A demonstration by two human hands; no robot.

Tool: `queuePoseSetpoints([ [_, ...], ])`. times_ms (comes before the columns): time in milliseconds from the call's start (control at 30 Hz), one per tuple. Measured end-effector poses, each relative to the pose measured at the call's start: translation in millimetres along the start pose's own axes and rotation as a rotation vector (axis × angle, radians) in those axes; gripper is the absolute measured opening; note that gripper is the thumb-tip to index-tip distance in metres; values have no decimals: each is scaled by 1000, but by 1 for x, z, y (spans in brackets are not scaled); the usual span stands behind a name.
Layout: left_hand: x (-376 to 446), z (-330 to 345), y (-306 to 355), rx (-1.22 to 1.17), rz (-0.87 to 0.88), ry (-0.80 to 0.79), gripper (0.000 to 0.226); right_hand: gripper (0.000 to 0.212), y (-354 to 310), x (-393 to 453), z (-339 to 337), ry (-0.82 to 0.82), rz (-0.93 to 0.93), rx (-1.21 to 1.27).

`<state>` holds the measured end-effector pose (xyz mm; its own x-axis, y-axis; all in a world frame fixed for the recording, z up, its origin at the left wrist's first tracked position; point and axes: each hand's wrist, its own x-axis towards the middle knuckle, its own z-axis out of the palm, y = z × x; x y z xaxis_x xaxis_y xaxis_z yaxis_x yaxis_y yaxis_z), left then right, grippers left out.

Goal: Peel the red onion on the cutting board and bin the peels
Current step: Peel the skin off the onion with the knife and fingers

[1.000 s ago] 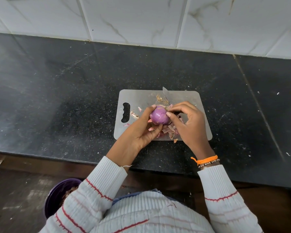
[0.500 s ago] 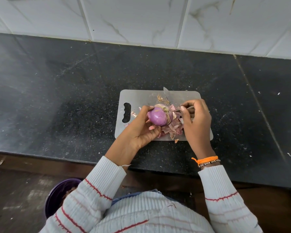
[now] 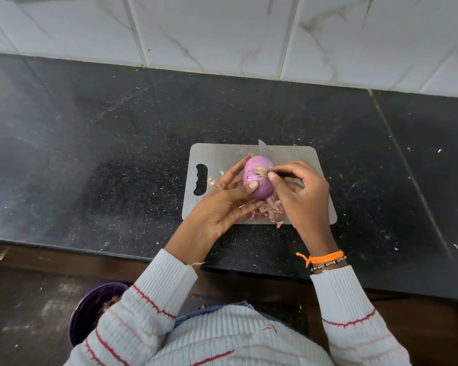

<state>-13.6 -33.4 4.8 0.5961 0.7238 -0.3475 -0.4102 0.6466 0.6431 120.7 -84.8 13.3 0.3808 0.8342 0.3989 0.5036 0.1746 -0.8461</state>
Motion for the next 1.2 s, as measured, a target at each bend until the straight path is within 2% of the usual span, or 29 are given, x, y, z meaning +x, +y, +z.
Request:
queuePoseSetpoints([
  [300,-4,2,3,118,57,38,59,10,-3,-1,1,17,-98,-95],
  [500,-7,2,3,247,132,69,53,7,0,0,1,27,-76,-133],
  [700,-8,1,5,243,151,78,50,12,0,-2,3,-5,-11,-66],
  [1100,-10,1,2,286,152,90,53,6,4,-4,4,25,-80,-121],
  [1200,-11,2,1,263,141,80,50,6,4,-5,3,19,-12,-78],
])
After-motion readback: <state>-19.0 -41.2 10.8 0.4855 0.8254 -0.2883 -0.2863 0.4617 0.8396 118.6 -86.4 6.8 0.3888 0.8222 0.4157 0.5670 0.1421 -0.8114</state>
